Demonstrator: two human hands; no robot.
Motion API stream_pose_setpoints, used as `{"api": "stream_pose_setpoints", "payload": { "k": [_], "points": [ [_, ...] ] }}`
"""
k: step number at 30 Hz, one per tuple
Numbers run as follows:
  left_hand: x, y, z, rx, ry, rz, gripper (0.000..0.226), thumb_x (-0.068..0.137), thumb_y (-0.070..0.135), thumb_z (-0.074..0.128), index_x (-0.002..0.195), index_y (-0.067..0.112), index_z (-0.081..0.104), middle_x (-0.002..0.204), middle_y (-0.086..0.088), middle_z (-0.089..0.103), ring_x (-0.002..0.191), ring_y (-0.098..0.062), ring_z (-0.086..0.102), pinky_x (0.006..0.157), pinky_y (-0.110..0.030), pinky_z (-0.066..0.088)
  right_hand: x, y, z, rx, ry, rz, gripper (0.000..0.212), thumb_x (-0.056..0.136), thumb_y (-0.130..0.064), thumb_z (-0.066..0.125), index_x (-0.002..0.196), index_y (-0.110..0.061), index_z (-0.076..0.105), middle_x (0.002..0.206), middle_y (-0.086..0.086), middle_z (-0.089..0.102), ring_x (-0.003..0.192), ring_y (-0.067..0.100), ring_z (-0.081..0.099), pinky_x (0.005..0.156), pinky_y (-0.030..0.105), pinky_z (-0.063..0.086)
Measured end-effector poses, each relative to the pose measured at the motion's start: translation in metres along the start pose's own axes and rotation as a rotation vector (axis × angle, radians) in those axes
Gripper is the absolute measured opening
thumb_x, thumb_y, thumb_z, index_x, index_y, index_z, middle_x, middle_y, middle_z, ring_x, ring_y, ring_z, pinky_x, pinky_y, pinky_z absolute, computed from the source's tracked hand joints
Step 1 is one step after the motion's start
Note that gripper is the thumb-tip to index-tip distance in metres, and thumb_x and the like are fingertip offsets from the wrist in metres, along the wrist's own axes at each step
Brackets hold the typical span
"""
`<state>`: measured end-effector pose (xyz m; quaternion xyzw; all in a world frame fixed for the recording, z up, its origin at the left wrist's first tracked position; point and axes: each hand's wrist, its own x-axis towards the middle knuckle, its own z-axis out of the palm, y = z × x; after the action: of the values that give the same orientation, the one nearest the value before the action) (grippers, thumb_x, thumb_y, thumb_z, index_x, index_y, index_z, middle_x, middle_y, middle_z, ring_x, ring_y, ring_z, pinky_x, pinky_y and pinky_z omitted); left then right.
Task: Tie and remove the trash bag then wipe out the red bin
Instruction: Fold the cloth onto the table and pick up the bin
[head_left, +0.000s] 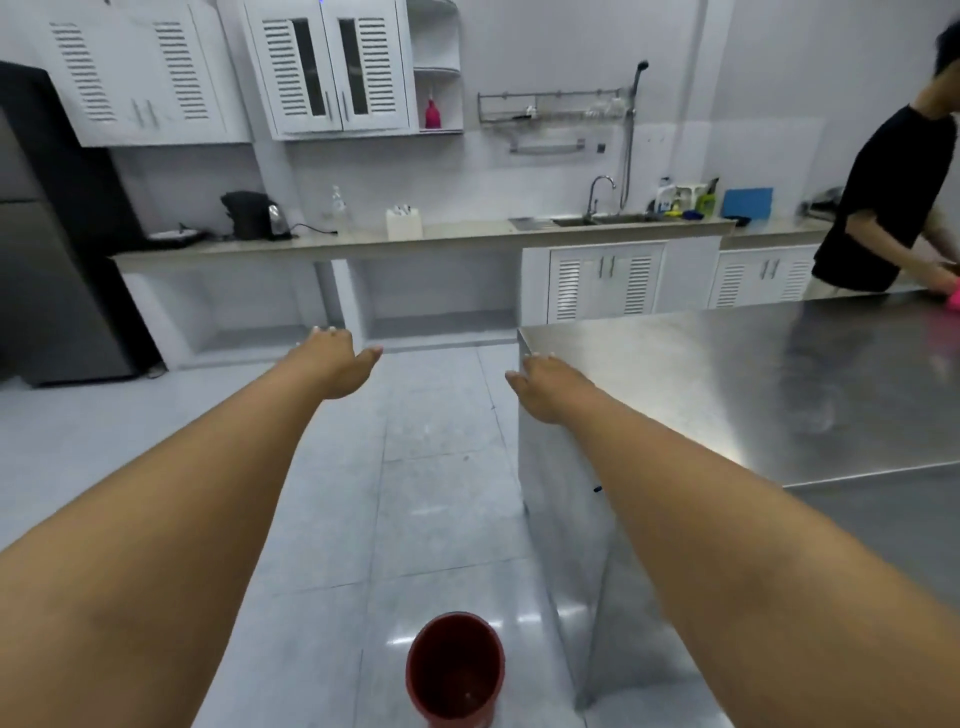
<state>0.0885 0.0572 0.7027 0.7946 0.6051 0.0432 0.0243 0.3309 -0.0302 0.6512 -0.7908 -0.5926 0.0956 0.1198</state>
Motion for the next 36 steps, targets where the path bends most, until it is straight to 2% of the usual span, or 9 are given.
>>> {"api": "stream_pose_setpoints", "payload": {
  "k": [4, 6, 11, 16, 19, 22, 27, 31, 36],
  "points": [
    [-0.022, -0.022, -0.033, -0.021, 0.044, -0.003, 0.070, 0.097, 0.052, 0.024, 0.143, -0.001, 0.028, 0.157, -0.018, 0.019, 0.146, -0.032, 0.011, 0.115, -0.049, 0.019, -0.007, -0.045, -0.029, -0.057, 0.055, -0.090, 0.060, 0.101, -0.043, 0.024, 0.148, -0.005, 0.026, 0.157, 0.011, 0.025, 0.146, 0.028, 0.019, 0.118, 0.043, 0.020],
    [-0.030, -0.029, -0.046, -0.044, 0.070, -0.011, 0.072, 0.096, 0.054, 0.024, 0.145, 0.001, 0.025, 0.157, -0.017, 0.018, 0.146, -0.032, 0.012, 0.115, -0.049, 0.018, -0.010, -0.061, -0.041, -0.076, 0.065, -0.123, 0.061, 0.101, -0.044, 0.022, 0.148, -0.005, 0.024, 0.158, 0.009, 0.023, 0.147, 0.027, 0.017, 0.119, 0.044, 0.018],
    [-0.037, -0.037, -0.066, -0.081, 0.149, -0.025, 0.075, 0.095, 0.056, 0.024, 0.147, 0.003, 0.020, 0.158, -0.015, 0.016, 0.146, -0.032, 0.012, 0.117, -0.051, 0.016, -0.008, -0.075, -0.054, -0.076, 0.078, -0.179, 0.057, 0.101, -0.044, 0.022, 0.142, -0.006, 0.034, 0.151, 0.013, 0.036, 0.142, 0.032, 0.025, 0.115, 0.047, 0.025],
    [-0.043, -0.036, -0.055, -0.140, 0.146, -0.036, 0.072, 0.093, 0.058, 0.027, 0.150, 0.015, 0.015, 0.160, -0.009, 0.011, 0.147, -0.031, 0.008, 0.117, -0.052, 0.015, -0.007, -0.066, -0.042, -0.011, 0.066, -0.186, 0.059, 0.099, -0.047, 0.027, 0.144, -0.008, 0.034, 0.150, 0.015, 0.037, 0.137, 0.033, 0.034, 0.109, 0.042, 0.031],
    [-0.047, -0.036, -0.034, -0.223, 0.132, -0.037, 0.068, 0.093, 0.056, 0.031, 0.151, 0.031, 0.006, 0.161, -0.008, 0.000, 0.147, -0.032, 0.009, 0.118, -0.049, 0.016, -0.006, -0.054, -0.027, -0.008, 0.051, -0.171, 0.060, 0.098, -0.047, 0.033, 0.147, -0.012, 0.029, 0.152, 0.014, 0.035, 0.138, 0.032, 0.033, 0.109, 0.042, 0.031],
    [-0.049, -0.038, -0.007, -0.259, 0.099, -0.081, 0.067, 0.093, 0.056, 0.032, 0.149, 0.038, 0.002, 0.161, -0.006, -0.005, 0.146, -0.033, 0.012, 0.116, -0.049, 0.018, -0.002, -0.038, -0.005, 0.006, 0.010, -0.155, 0.061, 0.097, -0.048, 0.037, 0.148, -0.016, 0.027, 0.153, 0.012, 0.032, 0.138, 0.031, 0.034, 0.109, 0.042, 0.032],
    [-0.047, -0.044, 0.062, -0.290, -0.026, -0.145, 0.067, 0.093, 0.058, 0.028, 0.150, 0.036, 0.001, 0.161, -0.005, -0.005, 0.147, -0.030, 0.011, 0.117, -0.046, 0.016, 0.008, -0.010, 0.055, -0.001, -0.136, -0.098, 0.061, 0.096, -0.050, 0.037, 0.146, -0.015, 0.029, 0.145, 0.015, 0.041, 0.131, 0.034, 0.041, 0.104, 0.044, 0.038],
    [-0.053, -0.055, 0.152, -0.335, -0.145, -0.231, 0.068, 0.093, 0.059, 0.027, 0.150, 0.035, 0.000, 0.161, -0.006, -0.008, 0.147, -0.031, 0.013, 0.117, -0.047, 0.016, 0.017, 0.017, 0.133, 0.002, -0.279, -0.072, 0.062, 0.096, -0.050, 0.038, 0.145, -0.013, 0.031, 0.144, 0.017, 0.042, 0.129, 0.035, 0.043, 0.104, 0.042, 0.038],
    [-0.056, -0.070, 0.289, -0.409, -0.278, -0.343, 0.067, 0.092, 0.062, 0.026, 0.149, 0.039, -0.001, 0.160, -0.004, -0.012, 0.142, -0.037, 0.023, 0.115, -0.050, 0.024, 0.025, 0.057, 0.254, 0.031, -0.435, 0.023, 0.062, 0.096, -0.050, 0.039, 0.146, -0.013, 0.030, 0.149, 0.015, 0.039, 0.132, 0.033, 0.042, 0.107, 0.041, 0.036]
  ]
}}
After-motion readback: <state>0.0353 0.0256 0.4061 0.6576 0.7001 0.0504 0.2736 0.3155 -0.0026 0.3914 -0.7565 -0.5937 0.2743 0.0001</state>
